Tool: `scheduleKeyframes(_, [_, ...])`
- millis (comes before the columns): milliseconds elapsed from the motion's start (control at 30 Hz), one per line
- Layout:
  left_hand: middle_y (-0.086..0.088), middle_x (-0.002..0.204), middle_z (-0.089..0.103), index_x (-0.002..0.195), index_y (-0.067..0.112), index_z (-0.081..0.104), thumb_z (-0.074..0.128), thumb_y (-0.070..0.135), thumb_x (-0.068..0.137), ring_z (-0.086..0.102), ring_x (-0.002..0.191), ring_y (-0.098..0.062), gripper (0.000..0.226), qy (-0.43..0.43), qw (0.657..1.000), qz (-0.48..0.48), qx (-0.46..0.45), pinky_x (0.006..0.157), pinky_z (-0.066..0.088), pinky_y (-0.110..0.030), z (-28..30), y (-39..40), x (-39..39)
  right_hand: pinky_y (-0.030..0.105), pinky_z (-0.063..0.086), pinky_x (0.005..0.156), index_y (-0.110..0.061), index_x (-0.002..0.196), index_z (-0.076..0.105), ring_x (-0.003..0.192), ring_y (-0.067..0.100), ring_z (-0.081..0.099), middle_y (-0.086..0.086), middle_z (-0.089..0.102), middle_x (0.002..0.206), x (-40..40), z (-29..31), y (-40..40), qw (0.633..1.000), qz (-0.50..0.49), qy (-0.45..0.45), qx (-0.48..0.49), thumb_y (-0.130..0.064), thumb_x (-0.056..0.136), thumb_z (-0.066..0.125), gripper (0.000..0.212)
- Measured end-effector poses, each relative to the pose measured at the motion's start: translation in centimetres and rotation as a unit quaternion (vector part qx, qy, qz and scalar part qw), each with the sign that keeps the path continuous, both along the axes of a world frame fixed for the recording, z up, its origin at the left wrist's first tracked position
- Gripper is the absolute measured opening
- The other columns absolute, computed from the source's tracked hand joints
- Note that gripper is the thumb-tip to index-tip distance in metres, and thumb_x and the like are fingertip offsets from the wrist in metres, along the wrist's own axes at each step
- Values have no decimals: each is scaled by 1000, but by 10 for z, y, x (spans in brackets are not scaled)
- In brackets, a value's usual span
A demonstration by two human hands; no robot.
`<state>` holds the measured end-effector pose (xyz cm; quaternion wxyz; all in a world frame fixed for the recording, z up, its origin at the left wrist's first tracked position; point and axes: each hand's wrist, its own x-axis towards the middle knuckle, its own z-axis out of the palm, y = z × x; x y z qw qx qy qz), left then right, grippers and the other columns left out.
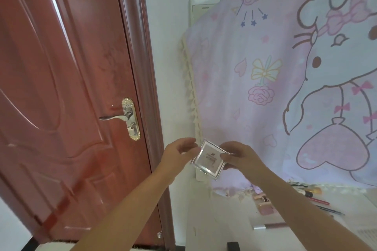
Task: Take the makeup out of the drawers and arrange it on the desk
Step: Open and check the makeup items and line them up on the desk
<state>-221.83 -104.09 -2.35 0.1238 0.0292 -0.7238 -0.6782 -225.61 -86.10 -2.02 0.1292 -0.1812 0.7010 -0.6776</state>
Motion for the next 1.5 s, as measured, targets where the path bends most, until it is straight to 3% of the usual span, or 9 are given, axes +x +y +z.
scheduleKeyframes(233, [2, 75, 64, 78, 17, 62, 55, -2, 88, 61, 66, -5, 22, -49, 996, 9, 77, 62, 50, -15, -14, 4, 5, 20, 56, 55, -4, 76, 44, 60, 14, 65, 11, 54, 76, 2, -16, -16, 982, -44, -96, -157, 16, 86, 45, 22])
scheduleKeyframes(467, [12, 75, 62, 97, 1, 68, 59, 4, 86, 58, 60, 13, 15, 35, 990, 14, -138, 65, 46, -4, -13, -6, 5, 17, 47, 65, -17, 90, 49, 73, 14, 58, 2, 60, 78, 1, -19, -15, 996, -25, 22, 81, 10, 79, 61, 32])
scheduleKeyframes(633, [18, 76, 59, 95, 9, 72, 68, 9, 80, 56, 67, 8, 16, 91, 948, -50, -300, 73, 45, -9, -5, -6, 11, 4, 41, 61, -9, 96, 66, 72, 12, 53, 2, 64, 84, -6, -7, -6, 926, 18, 219, 308, -3, 78, 67, 19])
scheduleKeyframes(733, [16, 86, 59, 101, 14, 67, 70, 12, 79, 57, 77, 6, 23, 79, 963, -39, -255, 78, 47, -11, -10, -8, 11, 3, 41, 60, -10, 81, 63, 72, 10, 58, 4, 65, 81, -6, -6, -5, 937, -30, 219, 271, 1, 76, 67, 13])
scheduleKeyframes(833, [5, 98, 61, 100, 24, 58, 53, 10, 90, 58, 82, 1, 17, -14, 996, -52, -76, 81, 50, -18, -12, -10, 14, 1, 43, 58, -17, 73, 56, 61, -10, 60, -6, 62, 75, -2, -6, -4, 973, -53, 156, 160, 10, 75, 65, 29])
scheduleKeyframes(1067, [-9, 102, 63, 106, 6, 56, 49, 8, 83, 66, 87, -14, 24, -80, 963, -169, 193, 78, 56, -22, -3, -20, 10, 3, 48, 64, -16, 82, 58, 61, -13, 61, -4, 63, 77, -6, -2, -9, 975, -42, 171, 133, 11, 72, 68, 30])
scheduleKeyframes(1300, [-1, 92, 58, 93, 11, 56, 49, -7, 87, 61, 83, -10, 20, -72, 979, -118, 153, 79, 53, -16, 7, -10, 5, -5, 40, 67, 6, 78, 67, 77, 2, 58, 14, 65, 76, -17, -3, -9, 908, -84, 357, 204, 0, 62, 73, 19])
scheduleKeyframes(1400, [5, 90, 60, 96, 16, 55, 59, -10, 80, 63, 74, 1, 31, -47, 995, -85, 34, 68, 52, -10, 2, -4, 6, 18, 52, 77, 8, 84, 67, 79, 17, 62, 23, 67, 87, -15, -5, -3, 898, -61, 372, 227, -1, 61, 67, 25])
scheduleKeyframes(1500, [2, 98, 61, 111, 10, 51, 72, -5, 71, 61, 89, -10, 48, -22, 997, -64, -24, 80, 52, -17, -5, -4, 5, 8, 39, 94, -3, 117, 58, 105, 12, 52, 1, 54, 115, -5, 5, 4, 884, 51, 344, 313, -9, 70, 76, 50])
